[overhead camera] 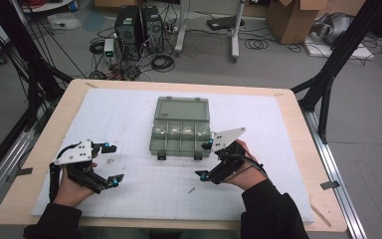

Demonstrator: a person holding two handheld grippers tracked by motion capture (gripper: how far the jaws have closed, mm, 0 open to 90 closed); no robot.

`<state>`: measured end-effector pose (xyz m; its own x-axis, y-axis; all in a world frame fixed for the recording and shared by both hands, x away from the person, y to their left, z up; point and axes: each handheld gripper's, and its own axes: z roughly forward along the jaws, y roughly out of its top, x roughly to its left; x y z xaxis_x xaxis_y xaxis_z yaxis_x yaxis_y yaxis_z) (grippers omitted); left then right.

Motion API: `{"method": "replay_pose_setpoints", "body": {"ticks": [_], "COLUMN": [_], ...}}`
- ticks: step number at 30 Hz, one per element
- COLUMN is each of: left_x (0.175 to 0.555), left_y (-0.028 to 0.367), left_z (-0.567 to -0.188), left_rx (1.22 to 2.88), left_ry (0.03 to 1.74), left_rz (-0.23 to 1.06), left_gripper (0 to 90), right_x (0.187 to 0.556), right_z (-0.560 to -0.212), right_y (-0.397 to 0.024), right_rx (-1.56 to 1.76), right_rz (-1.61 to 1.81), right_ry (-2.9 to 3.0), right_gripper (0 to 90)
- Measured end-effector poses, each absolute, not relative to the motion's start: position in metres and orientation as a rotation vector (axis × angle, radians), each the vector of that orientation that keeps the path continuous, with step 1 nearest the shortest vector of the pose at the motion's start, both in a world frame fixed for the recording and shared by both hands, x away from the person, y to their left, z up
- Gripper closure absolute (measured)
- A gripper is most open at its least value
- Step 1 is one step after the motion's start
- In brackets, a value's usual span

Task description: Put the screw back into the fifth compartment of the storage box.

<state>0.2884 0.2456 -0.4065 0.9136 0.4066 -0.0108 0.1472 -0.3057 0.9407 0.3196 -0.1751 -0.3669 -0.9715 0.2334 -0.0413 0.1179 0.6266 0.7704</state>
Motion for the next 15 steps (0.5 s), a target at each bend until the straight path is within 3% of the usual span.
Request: {"method": "replay_pose_setpoints", "body": {"ticks": [15], "left_x": [0.289], "left_y": [0.244], "left_z": [-0.407], "left_rx": [1.888], "left_ry": [0.406], "left_rz": [0.269], "left_gripper": [1.7], "right_x": [0.319], "right_z": [-0.375], "right_y": [-0.159], "right_rx": [0.219], "right_rz": [1.142], "right_ry": [2.819], "right_gripper": [10.2]}}
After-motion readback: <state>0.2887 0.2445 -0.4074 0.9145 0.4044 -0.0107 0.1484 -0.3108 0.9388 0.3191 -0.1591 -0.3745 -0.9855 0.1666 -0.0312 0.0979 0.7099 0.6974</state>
